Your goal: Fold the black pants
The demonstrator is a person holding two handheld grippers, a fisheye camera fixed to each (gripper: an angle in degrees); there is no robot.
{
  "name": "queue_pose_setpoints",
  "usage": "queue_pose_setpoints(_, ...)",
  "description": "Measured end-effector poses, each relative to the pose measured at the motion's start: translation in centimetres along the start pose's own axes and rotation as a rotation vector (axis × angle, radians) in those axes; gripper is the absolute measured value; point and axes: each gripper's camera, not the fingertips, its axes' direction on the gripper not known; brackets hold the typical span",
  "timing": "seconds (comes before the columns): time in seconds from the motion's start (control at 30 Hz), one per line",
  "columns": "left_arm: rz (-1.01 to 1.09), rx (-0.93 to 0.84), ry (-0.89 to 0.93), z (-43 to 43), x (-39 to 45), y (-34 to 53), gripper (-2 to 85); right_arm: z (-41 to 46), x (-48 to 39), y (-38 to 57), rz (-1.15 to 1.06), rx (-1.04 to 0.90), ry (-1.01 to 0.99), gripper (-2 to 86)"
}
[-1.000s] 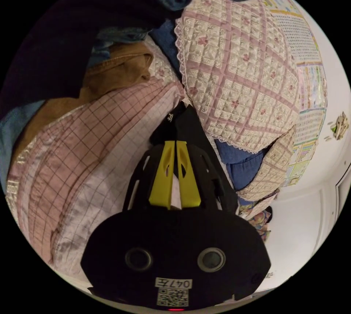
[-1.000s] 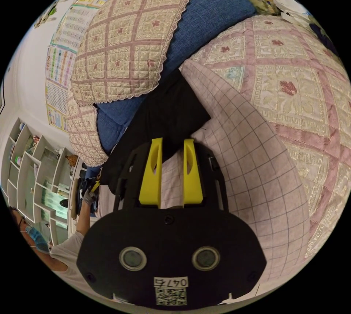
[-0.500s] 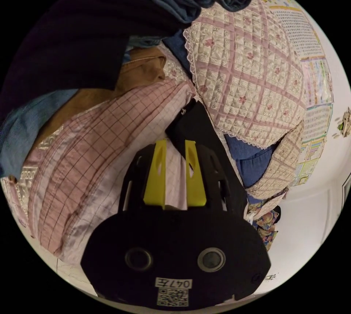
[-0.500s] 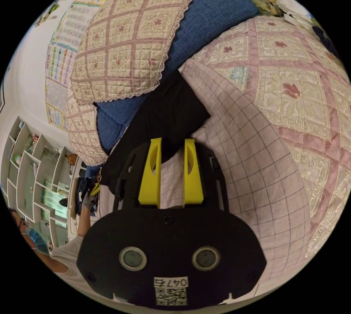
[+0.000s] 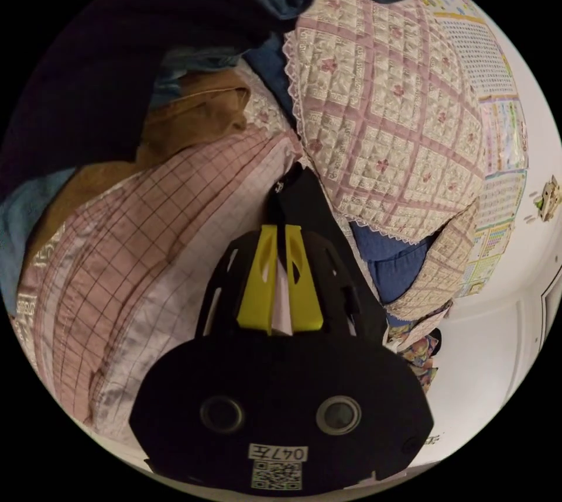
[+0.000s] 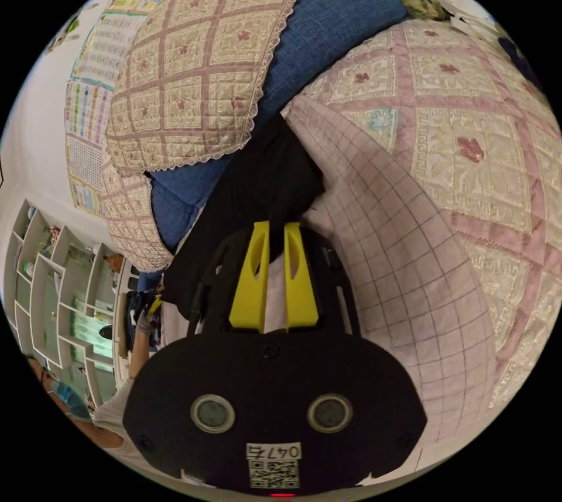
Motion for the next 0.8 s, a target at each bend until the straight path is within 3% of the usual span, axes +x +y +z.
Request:
queue_pose_setpoints(0.17, 0.160, 0.015, 0.025, -4.3, 5.9, -2.0, -0.8, -5.3, -8.4, -0.9, -0.172, -0.047, 0.104, 0.1)
queue_pose_setpoints(0.3, 0.237, -0.025, -0.079, -7.6, 8.0, -2.1, -0.9, -9.7, -11.7, 1.2, -0.234, -0.076, 0.121, 0.1)
queue_pose_setpoints(0.53, 0.097, -0.120, -0.073, -6.6, 3.8, -3.9, -0.8, -12.9, -9.6, 7.4, -0.112, -0.136, 0.098, 0.2)
queue_pose_setpoints(0.8, 0.148, -0.064, -0.125, -6.8, 13.0, -14.3, 1.2, -14.5, -13.5, 9.7, -0.086, -0.125, 0.116, 4.2)
